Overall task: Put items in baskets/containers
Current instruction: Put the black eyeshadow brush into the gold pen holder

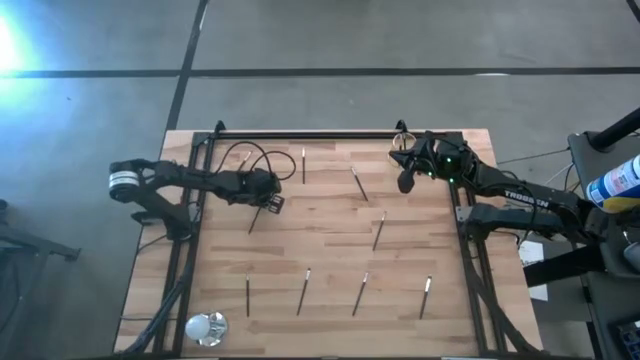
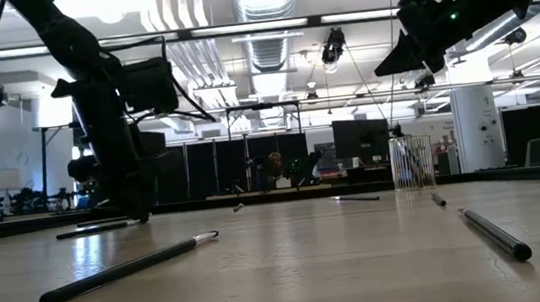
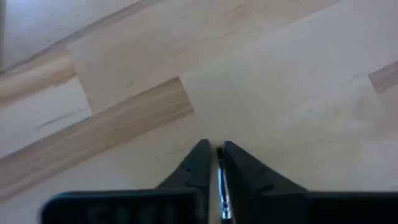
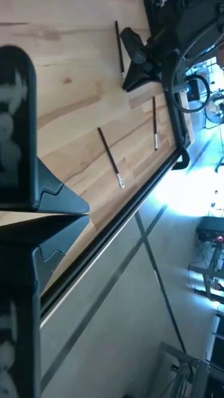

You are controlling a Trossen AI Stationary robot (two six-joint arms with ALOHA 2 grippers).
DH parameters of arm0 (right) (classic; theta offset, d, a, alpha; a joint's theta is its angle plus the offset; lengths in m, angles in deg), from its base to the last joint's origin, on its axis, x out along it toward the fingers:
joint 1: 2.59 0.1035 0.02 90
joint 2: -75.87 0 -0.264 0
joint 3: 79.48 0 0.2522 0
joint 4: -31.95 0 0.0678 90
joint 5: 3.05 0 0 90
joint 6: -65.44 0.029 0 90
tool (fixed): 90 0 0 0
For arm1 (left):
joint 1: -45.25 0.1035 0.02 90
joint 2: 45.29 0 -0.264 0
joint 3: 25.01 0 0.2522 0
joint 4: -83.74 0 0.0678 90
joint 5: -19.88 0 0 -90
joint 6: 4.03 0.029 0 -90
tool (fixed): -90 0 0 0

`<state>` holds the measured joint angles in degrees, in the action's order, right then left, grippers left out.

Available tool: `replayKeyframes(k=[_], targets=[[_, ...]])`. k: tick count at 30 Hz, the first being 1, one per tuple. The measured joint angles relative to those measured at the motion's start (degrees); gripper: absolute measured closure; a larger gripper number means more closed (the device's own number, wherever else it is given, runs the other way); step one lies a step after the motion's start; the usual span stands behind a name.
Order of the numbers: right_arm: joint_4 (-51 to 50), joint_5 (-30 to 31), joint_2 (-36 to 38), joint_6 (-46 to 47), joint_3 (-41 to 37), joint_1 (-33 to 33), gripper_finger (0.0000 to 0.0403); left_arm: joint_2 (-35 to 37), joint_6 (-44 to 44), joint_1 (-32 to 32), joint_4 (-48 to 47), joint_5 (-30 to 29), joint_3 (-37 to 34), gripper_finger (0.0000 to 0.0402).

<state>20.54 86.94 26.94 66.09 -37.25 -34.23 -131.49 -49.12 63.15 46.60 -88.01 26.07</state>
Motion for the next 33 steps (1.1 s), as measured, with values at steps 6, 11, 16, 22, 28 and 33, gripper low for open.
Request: replayKeyframes(k=[6, 11, 16, 22, 28, 33], targets=[[-0.2, 0.0, 0.0, -0.2, -0.1, 0.0, 0.0394, 1.3, 3.0, -0.1, 0.0, -1.0, 0.1, 0.0399], [-0.3, 0.1, 0.0, -0.4, -0.4, 0.0, 0.0394, 7.3, 4.0, 0.1, -0.2, -4.1, 0.5, 0.0401], [-0.3, 0.2, 0.0, -0.3, -0.6, 0.0, 0.0394, 14.7, 6.4, -0.4, 8.4, -5.0, -0.6, 0.0401], [2.1, -0.6, -0.6, 2.0, -3.2, 0.6, 0.0394, 17.7, 13.0, -3.0, 36.1, 2.1, -5.1, 0.0401], [22.3, -14.6, -5.3, 6.9, -9.4, 2.8, 0.0394, 12.0, 15.6, -3.6, 67.8, 12.0, -9.8, 0.0401], [42.6, -16.5, -13.0, 13.6, -12.8, 6.3, 0.0392, 3.8, 19.3, -3.7, 80.9, 18.7, -7.6, 0.0401]])
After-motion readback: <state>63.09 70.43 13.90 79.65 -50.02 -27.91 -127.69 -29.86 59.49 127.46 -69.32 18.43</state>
